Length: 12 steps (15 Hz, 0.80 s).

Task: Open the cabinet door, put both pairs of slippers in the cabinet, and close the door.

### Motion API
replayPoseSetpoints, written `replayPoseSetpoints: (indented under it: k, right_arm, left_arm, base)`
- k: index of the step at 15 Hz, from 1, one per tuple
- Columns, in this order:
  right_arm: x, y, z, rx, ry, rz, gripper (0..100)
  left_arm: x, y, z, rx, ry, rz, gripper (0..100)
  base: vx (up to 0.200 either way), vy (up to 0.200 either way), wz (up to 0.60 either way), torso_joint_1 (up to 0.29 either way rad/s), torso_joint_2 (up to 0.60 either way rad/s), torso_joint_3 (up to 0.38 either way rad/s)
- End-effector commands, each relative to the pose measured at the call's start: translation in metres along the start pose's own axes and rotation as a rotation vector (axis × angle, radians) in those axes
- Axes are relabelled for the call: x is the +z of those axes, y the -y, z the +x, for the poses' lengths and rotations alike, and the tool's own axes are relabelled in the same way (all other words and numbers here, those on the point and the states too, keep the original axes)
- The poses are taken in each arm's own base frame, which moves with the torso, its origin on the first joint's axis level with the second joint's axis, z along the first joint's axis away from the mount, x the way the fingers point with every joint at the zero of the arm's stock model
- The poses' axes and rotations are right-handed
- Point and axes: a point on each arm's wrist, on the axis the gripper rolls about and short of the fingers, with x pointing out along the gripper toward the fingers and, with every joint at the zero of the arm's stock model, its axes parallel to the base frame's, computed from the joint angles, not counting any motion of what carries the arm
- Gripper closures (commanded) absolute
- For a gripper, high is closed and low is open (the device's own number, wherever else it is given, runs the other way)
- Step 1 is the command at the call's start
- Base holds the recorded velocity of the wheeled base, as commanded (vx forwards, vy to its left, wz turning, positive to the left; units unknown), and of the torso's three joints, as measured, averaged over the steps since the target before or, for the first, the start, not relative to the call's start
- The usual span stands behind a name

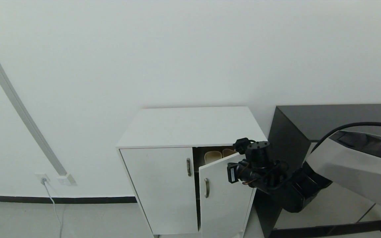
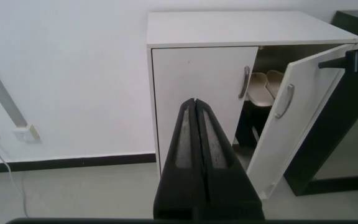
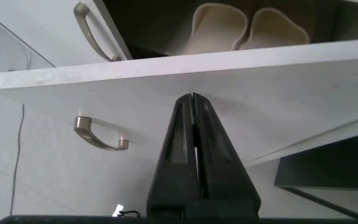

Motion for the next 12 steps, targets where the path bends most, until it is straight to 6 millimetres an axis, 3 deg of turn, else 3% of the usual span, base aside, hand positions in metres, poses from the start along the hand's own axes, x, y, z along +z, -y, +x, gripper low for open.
replayPoseSetpoints:
  k: [1,12]
  right_arm:
    - [0.001,-0.001,0.01,-0.001,0.002,0.001,100]
    - [0.022,0.004,0.037,-0.019,0.033,-0.004,100]
  left_arm:
    - [0.0,0.0,0.0,0.0,0.0,0.0,100]
    - [0.0,0.0,0.0,0.0,0.0,0.0,100]
  base:
    - [0.0,0.0,0.0,0.0,0.0,0.0]
    - [0.0,0.0,0.0,0.0,0.0,0.0]
